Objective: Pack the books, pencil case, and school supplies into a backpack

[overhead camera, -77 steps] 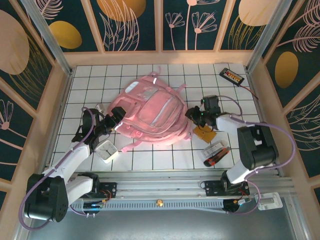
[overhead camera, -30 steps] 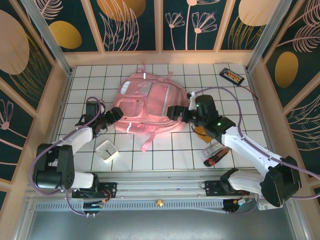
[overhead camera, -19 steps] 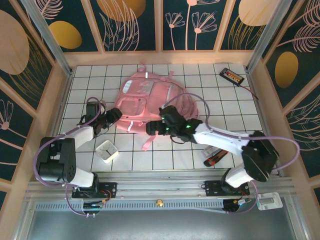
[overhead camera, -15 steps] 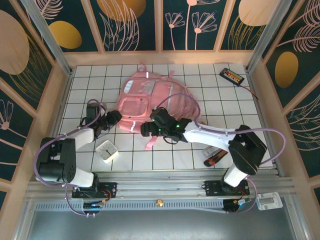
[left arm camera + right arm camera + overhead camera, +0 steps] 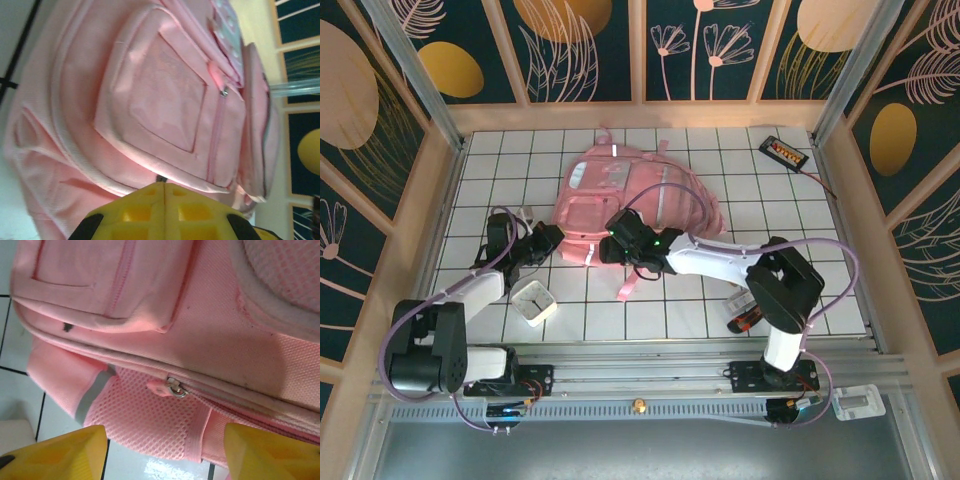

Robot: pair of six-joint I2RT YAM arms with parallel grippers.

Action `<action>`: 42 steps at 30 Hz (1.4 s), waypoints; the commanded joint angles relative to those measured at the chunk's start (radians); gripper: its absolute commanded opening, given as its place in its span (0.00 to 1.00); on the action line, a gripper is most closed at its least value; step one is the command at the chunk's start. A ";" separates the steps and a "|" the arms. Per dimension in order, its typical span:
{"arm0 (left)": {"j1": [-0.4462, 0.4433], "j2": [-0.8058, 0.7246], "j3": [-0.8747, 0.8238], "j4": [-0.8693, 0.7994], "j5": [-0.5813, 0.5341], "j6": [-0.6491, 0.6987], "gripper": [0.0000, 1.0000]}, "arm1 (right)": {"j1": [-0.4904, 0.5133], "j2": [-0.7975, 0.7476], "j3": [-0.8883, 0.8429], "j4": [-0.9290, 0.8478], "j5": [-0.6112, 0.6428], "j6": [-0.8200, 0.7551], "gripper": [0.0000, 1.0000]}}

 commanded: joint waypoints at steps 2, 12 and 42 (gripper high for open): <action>-0.002 -0.043 -0.003 0.062 0.053 -0.048 0.00 | 0.002 0.018 0.034 -0.036 0.030 0.034 0.61; -0.034 -0.072 0.090 -0.205 -0.070 0.185 0.52 | -0.023 -0.054 -0.046 0.037 0.030 0.084 0.61; -0.372 -0.017 0.161 -0.365 -0.439 1.775 0.76 | -0.233 -0.333 -0.465 0.506 -0.147 0.398 0.61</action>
